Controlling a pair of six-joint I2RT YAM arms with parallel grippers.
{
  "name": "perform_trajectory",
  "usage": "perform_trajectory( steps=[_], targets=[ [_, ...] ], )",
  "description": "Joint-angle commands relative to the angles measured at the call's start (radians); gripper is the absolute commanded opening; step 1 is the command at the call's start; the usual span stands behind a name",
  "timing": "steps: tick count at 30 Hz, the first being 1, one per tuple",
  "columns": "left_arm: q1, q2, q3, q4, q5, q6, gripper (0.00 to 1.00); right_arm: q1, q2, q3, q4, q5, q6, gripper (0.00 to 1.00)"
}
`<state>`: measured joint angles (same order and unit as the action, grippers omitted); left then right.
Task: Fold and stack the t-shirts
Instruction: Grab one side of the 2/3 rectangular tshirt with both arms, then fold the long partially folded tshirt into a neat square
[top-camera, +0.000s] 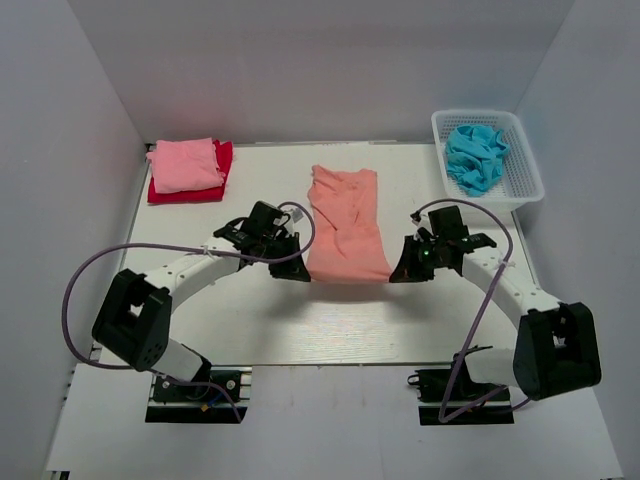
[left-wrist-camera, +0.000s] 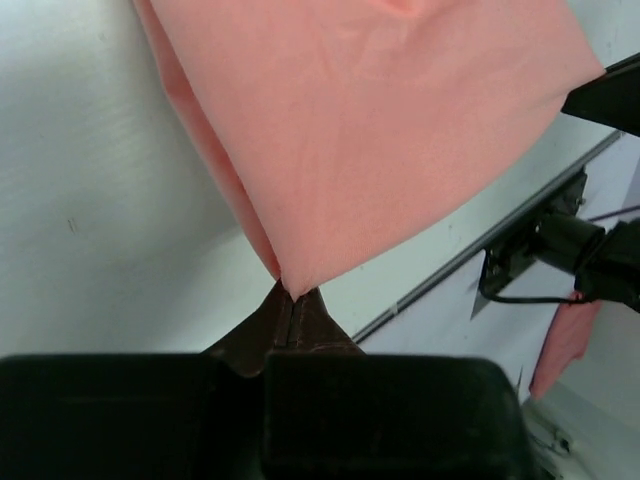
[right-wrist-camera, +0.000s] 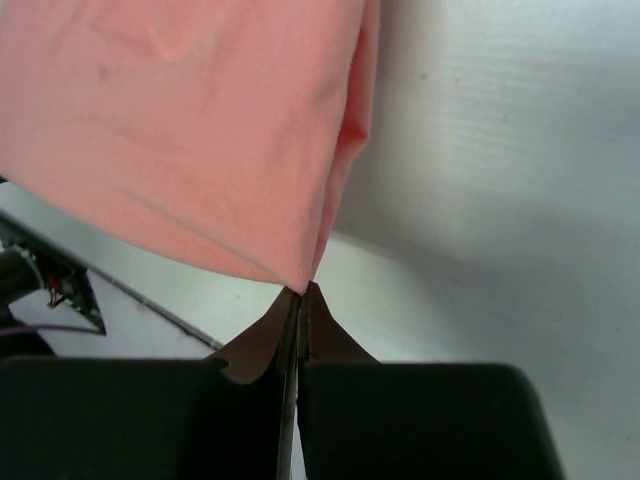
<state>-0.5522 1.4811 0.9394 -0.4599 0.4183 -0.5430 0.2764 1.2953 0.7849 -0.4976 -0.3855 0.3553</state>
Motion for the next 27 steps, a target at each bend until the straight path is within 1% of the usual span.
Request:
perform_trajectory(
  steps=[1, 4, 5, 8, 9, 11, 15, 16, 17, 18, 19, 20, 23, 24, 25, 27],
  targets=[
    [0.006, -0.059, 0.025, -0.104, 0.026, 0.002, 0.0, -0.003, -0.063, 0.046, -0.139, -0.027, -0.021, 0.0],
    [0.006, -0.083, 0.114, -0.169, -0.001, 0.002, 0.0, -0.005, -0.097, 0.16, -0.213, -0.012, -0.015, 0.0],
    [0.006, -0.094, 0.133, -0.169, -0.016, -0.011, 0.0, -0.008, -0.097, 0.233, -0.232, -0.001, 0.002, 0.0],
    [0.027, -0.094, 0.193, -0.192, -0.032, -0.04, 0.0, -0.011, -0.074, 0.302, -0.268, 0.031, 0.027, 0.0],
    [0.028, -0.066, 0.234, -0.201, -0.056, -0.051, 0.0, -0.013, -0.064, 0.362, -0.272, 0.031, 0.033, 0.0],
    [0.028, -0.003, 0.309, -0.212, -0.094, -0.066, 0.0, -0.014, -0.019, 0.426, -0.268, 0.022, 0.051, 0.0],
    [0.047, 0.099, 0.449, -0.201, -0.116, -0.078, 0.0, -0.02, 0.085, 0.516, -0.233, 0.054, 0.068, 0.0],
    [0.048, 0.126, 0.481, -0.21, -0.125, -0.078, 0.0, -0.02, 0.102, 0.583, -0.231, 0.059, 0.076, 0.0],
    [0.06, 0.18, 0.552, -0.221, -0.147, -0.078, 0.0, -0.023, 0.166, 0.608, -0.233, 0.071, 0.077, 0.0],
    [0.073, 0.206, 0.591, -0.238, -0.162, -0.078, 0.0, -0.029, 0.186, 0.635, -0.236, 0.076, 0.077, 0.0],
    [0.083, 0.229, 0.623, -0.25, -0.176, -0.078, 0.0, -0.032, 0.209, 0.704, -0.237, 0.077, 0.077, 0.0],
    [0.083, 0.249, 0.675, -0.259, -0.2, -0.078, 0.0, -0.036, 0.266, 0.72, -0.228, 0.092, 0.086, 0.0],
    [0.123, 0.321, 0.763, -0.26, -0.213, -0.067, 0.0, -0.046, 0.315, 0.786, -0.196, 0.102, 0.112, 0.0],
    [0.132, 0.365, 0.786, -0.26, -0.201, -0.058, 0.0, -0.052, 0.346, 0.815, -0.179, 0.102, 0.113, 0.0],
    [0.146, 0.387, 0.832, -0.26, -0.19, -0.058, 0.0, -0.057, 0.378, 0.852, -0.177, 0.105, 0.113, 0.0],
    [0.158, 0.429, 0.877, -0.269, -0.181, -0.058, 0.0, -0.065, 0.43, 0.915, -0.18, 0.09, 0.102, 0.0]
  ],
)
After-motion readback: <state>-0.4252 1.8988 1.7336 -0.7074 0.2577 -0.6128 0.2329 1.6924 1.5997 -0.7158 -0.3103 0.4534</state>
